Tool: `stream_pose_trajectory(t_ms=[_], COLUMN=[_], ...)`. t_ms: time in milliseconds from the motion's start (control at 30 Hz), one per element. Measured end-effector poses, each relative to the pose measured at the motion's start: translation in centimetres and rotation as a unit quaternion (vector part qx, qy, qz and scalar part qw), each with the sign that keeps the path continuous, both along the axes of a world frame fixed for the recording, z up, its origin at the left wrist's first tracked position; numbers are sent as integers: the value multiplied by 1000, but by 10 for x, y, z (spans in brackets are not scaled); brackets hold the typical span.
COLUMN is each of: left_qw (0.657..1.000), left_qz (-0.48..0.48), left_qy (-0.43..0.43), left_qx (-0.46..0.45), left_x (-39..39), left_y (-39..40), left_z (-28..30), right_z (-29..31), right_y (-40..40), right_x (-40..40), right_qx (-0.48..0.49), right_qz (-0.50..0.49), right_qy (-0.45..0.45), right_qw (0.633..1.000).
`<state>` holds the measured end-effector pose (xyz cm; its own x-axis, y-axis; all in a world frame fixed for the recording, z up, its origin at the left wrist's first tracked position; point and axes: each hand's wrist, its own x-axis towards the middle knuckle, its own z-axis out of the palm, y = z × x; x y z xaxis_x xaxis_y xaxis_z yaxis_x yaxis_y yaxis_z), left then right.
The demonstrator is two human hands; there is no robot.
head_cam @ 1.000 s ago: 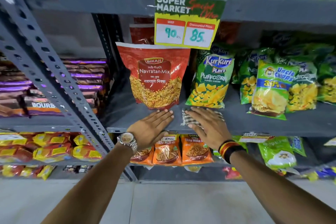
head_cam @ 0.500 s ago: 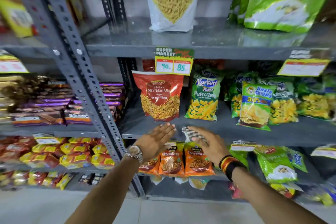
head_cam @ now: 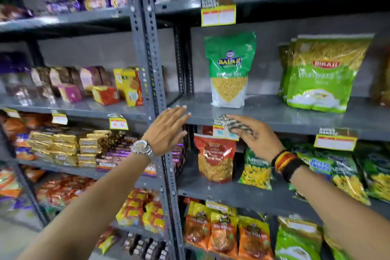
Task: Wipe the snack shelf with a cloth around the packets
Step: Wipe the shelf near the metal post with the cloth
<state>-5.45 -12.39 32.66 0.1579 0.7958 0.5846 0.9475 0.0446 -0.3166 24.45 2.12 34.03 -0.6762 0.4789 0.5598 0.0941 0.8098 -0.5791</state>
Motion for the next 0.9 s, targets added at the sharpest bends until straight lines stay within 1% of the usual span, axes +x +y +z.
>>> stream_pose_trajectory(t_ms=[100, 167, 267, 467, 567, 633, 733, 800, 900], left_qw=[999, 997, 993, 979, 967, 960, 952, 949, 950], left_qz=[45, 58, 57, 41, 15, 3, -13, -21, -24], left_qy=[15, 46, 104, 194, 247, 266, 279, 284, 280], left_qx=[16, 10, 7, 53, 61, 85, 124, 133, 137], left_x=[-22, -38, -64, -125, -149, -158, -163, -165, -167], left_y=[2, 9, 26, 64, 82, 92, 99, 101, 102], left_z=[43, 64, 92, 139, 145, 142, 136, 136, 135], right_z=[24, 35, 48, 69, 79, 82, 84, 83, 81], right_y=[13, 22, 33, 60, 73, 87, 115, 137, 165], right_x=[-25, -45, -79, -173, -221, -250, -286, -311, -344], right_qx=[14, 14, 17, 29, 48, 50, 46, 37, 42], right_qz=[-17, -30, -47, -55, -65, -71, -75, -73, -97], right_qy=[-2, -7, -18, -50, -65, -72, -89, -92, -149], right_qw=[1000, 999, 999, 997, 995, 994, 992, 992, 983])
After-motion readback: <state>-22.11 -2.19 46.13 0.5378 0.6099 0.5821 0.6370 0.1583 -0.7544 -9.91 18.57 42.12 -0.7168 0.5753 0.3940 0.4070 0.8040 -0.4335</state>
